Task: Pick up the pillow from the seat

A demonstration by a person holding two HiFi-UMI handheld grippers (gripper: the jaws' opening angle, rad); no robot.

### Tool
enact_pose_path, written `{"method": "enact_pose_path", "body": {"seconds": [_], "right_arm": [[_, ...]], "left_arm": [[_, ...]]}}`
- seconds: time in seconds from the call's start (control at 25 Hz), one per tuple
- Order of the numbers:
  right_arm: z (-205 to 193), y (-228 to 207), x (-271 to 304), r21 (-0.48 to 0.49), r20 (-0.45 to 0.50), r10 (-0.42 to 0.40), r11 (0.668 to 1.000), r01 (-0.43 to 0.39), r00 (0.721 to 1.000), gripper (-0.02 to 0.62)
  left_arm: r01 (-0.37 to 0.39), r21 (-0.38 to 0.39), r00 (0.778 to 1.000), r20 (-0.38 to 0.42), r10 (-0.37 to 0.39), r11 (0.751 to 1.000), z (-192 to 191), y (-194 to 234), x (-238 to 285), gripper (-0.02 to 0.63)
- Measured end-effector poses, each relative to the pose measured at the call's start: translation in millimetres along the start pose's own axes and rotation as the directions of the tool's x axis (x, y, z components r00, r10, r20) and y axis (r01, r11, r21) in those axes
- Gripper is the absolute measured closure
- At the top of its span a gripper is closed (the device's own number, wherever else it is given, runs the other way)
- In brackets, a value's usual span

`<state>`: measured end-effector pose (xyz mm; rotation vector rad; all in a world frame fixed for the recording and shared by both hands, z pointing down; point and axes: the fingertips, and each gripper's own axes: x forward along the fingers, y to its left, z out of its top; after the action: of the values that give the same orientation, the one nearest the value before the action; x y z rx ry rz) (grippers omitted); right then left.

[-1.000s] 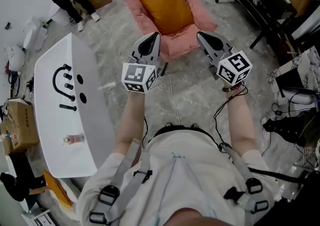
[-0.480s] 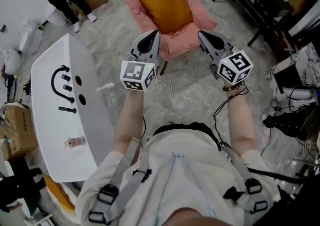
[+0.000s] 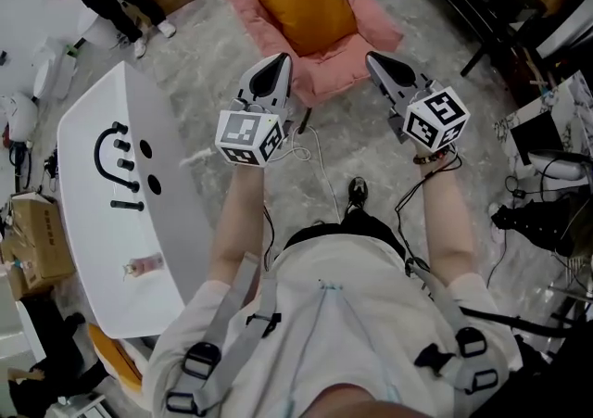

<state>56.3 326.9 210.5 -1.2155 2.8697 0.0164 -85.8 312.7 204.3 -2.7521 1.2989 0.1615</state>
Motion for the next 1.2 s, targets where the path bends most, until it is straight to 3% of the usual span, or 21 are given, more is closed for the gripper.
{"method": "enact_pose_path", "body": {"seconds": [0.36,0.96,1.2], "right_arm": [[-6,-44,25,0.031,0.005,0.023,0.999,-0.023,1.000,0.584],[-14,-181,34,0.075,-0.009,0.066,0.995,-0.065,0.998,0.584],[-20,-227,47,0.110,0.003,0.089,0.990,-0.089,0.996,0.584]], "left_arm": [[-0.024,0.042,0.999,-0.031,0.026,0.999,-10,14,35,0.600],[-0.091,0.013,0.995,-0.035,0.091,0.996,-35,16,150,0.601],[-0.146,0.016,0.987,-0.059,0.146,0.989,-45,27,171,0.600]]}}
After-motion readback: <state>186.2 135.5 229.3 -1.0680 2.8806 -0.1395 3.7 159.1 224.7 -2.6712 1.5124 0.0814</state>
